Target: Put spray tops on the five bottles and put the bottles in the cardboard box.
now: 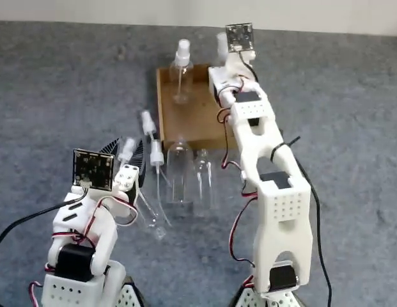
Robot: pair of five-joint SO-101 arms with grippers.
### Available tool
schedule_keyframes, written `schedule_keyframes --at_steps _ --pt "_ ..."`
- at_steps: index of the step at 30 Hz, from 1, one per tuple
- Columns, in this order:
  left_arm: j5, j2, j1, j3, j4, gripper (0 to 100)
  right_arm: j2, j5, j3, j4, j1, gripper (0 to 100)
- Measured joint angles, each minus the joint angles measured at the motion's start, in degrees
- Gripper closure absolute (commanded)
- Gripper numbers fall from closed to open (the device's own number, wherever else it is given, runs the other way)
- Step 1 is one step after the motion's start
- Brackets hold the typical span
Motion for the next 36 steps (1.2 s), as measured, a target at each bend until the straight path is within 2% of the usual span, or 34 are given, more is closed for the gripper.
schedule_keyframes --at_steps 3,9,17,24,31,36 --pt "0.0 0.0 0.0 0.0 0.0 90 0.0 -0.4 0.0 -0.2 0.1 98.4" --pt "0.0 0.0 0.0 0.0 0.0 90 0.0 -0.4 0.0 -0.2 0.1 85.4" --pt "0.0 0.0 0.0 0.0 0.0 90 0.0 -0.5 0.0 0.5 0.1 83.6" --pt "0.0 0.0 0.0 0.0 0.0 90 0.0 -0.6 0.0 0.9 0.1 72.5" --pt "0.0 0.0 0.0 0.0 0.0 90 0.1 -0.6 -0.4 1.1 0.1 71.7" --pt "0.0 0.0 0.0 0.0 0.0 90 0.1 -0.6 -5.3 5.8 0.1 71.6"
